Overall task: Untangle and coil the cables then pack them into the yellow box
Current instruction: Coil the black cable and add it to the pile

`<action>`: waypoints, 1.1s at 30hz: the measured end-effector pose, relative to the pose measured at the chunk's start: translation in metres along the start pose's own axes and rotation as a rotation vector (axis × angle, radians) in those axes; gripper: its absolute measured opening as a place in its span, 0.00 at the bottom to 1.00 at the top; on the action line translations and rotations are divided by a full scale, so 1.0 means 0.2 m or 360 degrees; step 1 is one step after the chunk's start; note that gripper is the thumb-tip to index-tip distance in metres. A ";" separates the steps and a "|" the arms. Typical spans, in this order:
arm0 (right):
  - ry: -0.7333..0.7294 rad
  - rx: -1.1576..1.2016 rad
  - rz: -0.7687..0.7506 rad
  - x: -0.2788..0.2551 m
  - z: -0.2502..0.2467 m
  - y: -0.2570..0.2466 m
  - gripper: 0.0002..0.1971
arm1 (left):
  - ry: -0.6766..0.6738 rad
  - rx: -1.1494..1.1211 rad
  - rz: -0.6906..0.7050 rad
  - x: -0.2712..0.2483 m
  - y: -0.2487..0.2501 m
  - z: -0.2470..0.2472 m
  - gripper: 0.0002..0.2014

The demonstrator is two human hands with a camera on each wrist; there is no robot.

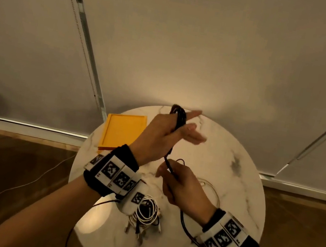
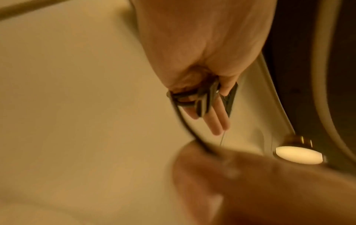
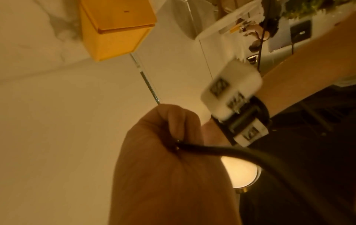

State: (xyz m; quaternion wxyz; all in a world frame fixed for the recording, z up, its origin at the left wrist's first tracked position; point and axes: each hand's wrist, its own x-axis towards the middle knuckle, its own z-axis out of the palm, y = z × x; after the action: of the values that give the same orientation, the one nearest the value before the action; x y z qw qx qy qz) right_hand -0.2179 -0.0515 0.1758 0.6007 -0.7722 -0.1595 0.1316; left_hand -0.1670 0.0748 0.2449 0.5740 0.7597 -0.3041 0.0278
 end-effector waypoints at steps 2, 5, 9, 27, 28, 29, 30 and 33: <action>0.0016 -0.0234 -0.0057 -0.01 -0.02 0.01 0.11 | -0.0095 0.0445 0.0032 -0.03 -0.04 -0.01 0.21; 0.0071 -0.0756 -0.0299 0.00 -0.07 0.03 0.10 | -0.0246 0.1013 0.0021 -0.08 -0.10 -0.05 0.20; 0.0096 -0.1246 -0.0571 0.02 -0.13 0.06 0.13 | -0.0535 0.1423 -0.0164 -0.12 -0.15 -0.08 0.19; -0.0625 0.0253 0.0247 -0.03 -0.15 0.14 0.10 | -0.1307 0.0698 -0.0662 -0.26 -0.18 -0.26 0.17; -0.0612 0.0220 0.0199 -0.03 -0.14 0.13 0.08 | -0.1366 0.0613 -0.0671 -0.26 -0.17 -0.25 0.17; -0.0596 0.0130 0.0127 -0.03 -0.13 0.12 0.06 | -0.1428 0.0566 -0.0645 -0.27 -0.16 -0.23 0.17; -0.0559 -0.0012 0.0050 -0.03 -0.11 0.11 0.03 | -0.1477 0.0523 -0.0617 -0.28 -0.16 -0.20 0.17; -0.0402 -0.0206 -0.0091 0.00 -0.11 0.10 0.04 | -0.1448 0.0302 -0.0707 -0.30 -0.18 -0.14 0.14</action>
State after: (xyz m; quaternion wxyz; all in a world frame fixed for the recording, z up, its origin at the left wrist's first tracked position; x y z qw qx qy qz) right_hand -0.2079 -0.0765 0.1620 0.5283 -0.7818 -0.2640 0.2000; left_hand -0.1883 0.1312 0.2001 0.3041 0.7900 -0.3506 -0.4006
